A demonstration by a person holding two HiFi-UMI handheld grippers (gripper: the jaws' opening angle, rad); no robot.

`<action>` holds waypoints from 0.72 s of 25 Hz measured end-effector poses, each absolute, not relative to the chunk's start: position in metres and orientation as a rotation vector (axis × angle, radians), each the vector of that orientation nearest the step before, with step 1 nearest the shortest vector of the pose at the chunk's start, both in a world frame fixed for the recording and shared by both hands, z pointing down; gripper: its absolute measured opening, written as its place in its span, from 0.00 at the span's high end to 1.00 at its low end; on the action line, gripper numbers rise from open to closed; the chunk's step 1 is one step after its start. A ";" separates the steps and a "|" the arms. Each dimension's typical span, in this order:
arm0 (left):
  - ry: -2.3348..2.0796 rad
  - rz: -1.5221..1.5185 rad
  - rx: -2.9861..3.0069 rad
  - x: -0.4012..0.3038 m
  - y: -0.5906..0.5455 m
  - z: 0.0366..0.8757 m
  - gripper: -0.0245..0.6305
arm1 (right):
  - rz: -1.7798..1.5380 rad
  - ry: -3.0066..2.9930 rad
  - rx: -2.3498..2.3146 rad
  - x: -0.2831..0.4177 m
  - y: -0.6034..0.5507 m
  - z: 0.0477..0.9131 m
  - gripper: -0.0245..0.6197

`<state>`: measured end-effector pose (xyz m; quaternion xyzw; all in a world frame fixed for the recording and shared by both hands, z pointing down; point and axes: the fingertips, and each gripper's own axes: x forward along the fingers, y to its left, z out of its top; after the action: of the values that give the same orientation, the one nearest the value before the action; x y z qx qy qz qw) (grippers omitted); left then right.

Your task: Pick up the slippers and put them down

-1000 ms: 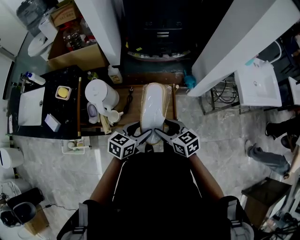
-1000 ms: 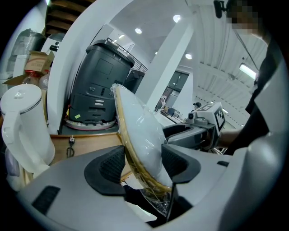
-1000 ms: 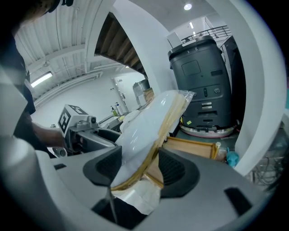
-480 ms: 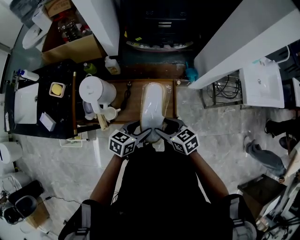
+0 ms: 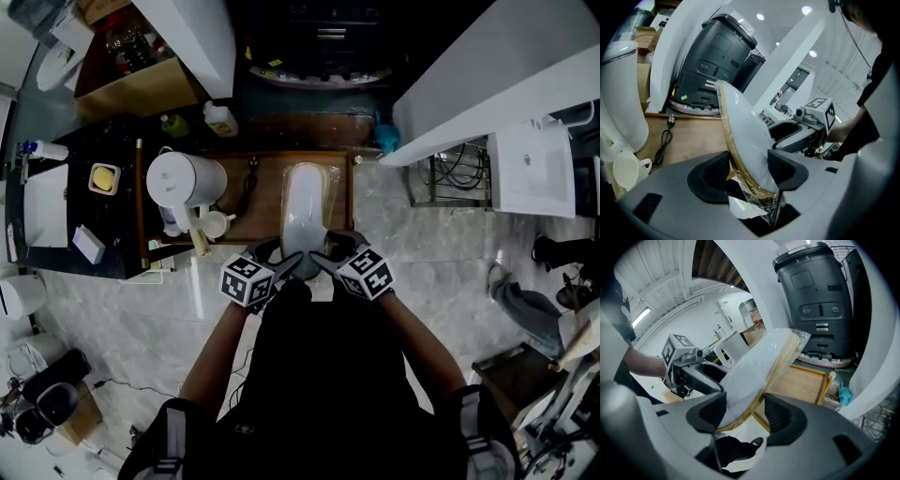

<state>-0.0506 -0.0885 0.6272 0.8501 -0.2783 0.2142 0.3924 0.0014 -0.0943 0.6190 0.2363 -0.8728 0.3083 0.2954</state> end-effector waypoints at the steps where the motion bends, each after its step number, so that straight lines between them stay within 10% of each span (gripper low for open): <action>1: -0.705 0.548 2.149 -0.050 -0.089 0.631 0.57 | 0.823 -2.312 0.619 0.002 -0.095 0.623 0.56; 18: -0.695 0.657 2.046 -0.036 -0.107 0.697 0.57 | 0.871 -2.176 0.487 0.014 -0.116 0.690 0.56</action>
<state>-0.0365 -0.1072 0.6967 0.8191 -0.2783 0.2628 0.4273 0.0143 -0.1161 0.6904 0.1892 -0.8461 0.3388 0.3654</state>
